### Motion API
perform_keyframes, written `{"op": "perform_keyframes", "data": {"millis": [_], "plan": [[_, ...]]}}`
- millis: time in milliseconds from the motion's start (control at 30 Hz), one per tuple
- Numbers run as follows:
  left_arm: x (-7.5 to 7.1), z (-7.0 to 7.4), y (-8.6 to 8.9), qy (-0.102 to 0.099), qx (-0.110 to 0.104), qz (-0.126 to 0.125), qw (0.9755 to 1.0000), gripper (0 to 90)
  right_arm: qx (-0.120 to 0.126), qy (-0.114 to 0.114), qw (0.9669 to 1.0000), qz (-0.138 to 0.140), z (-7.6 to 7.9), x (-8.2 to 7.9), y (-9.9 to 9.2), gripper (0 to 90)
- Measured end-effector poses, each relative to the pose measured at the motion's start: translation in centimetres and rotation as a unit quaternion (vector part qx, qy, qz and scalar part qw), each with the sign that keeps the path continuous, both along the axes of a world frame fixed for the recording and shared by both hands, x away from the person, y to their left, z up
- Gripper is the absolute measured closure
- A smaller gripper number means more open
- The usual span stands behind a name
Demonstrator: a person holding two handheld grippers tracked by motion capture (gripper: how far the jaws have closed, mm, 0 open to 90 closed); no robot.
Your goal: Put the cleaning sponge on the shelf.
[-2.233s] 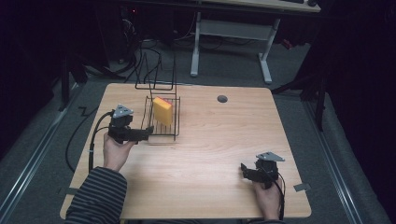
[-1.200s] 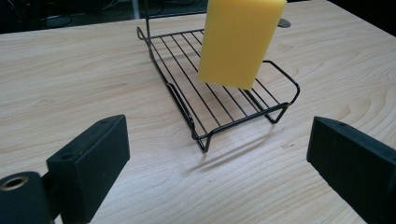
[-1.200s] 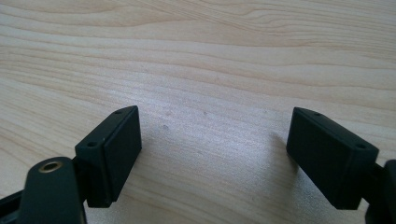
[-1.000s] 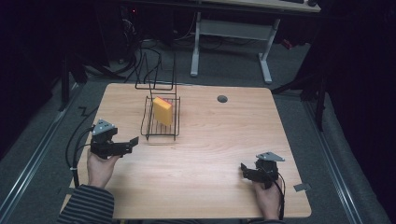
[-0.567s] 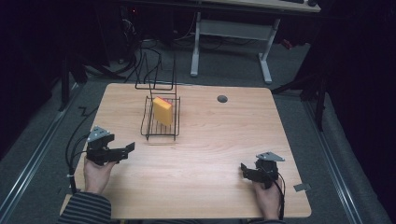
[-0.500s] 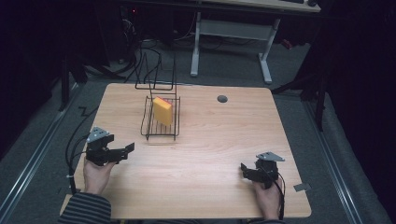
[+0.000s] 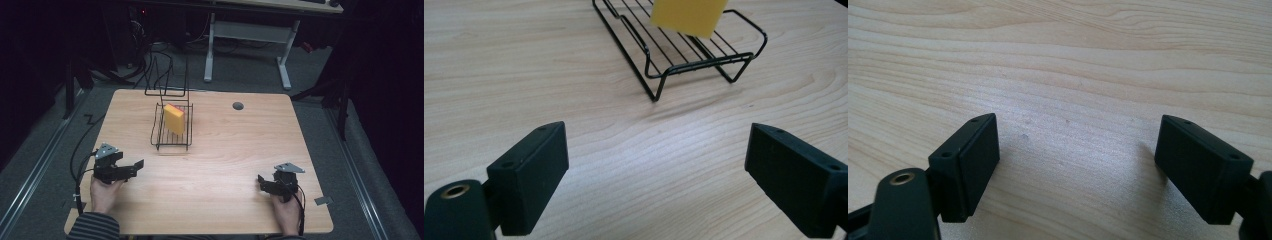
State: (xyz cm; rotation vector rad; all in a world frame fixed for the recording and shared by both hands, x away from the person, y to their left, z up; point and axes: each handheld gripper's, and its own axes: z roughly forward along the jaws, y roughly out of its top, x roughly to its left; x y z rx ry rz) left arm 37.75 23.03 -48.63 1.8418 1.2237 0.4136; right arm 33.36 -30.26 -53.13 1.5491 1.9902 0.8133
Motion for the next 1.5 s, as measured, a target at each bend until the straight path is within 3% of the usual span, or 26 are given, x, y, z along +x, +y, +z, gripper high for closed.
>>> {"op": "perform_keyframes", "data": {"millis": [400,1033,1167,1267,1500], "plan": [[0.1,-1.8,-0.1,0.016,0.007,0.007,0.9998,12.9,0.000,0.000,1.0000,0.000,0.0,0.0,0.0,18.2],[0.6,-4.3,-1.5,0.027,0.060,0.012,0.9977,13.4,0.000,0.000,1.0000,-0.001,0.0,0.0,0.0,18.2],[0.7,-4.9,-1.8,0.032,0.082,0.014,0.9960,13.5,0.000,0.000,1.0000,-0.001,0.0,0.0,0.0,18.2],[0.5,-5.1,-2.3,0.021,0.107,0.019,0.9939,13.8,0.000,-0.001,1.0000,-0.001,0.0,0.0,0.0,18.2],[0.5,-5.1,-2.3,0.024,0.104,0.019,0.9941,14.0,0.000,-0.001,1.0000,0.000,0.0,0.0,0.0,18.2]]}}
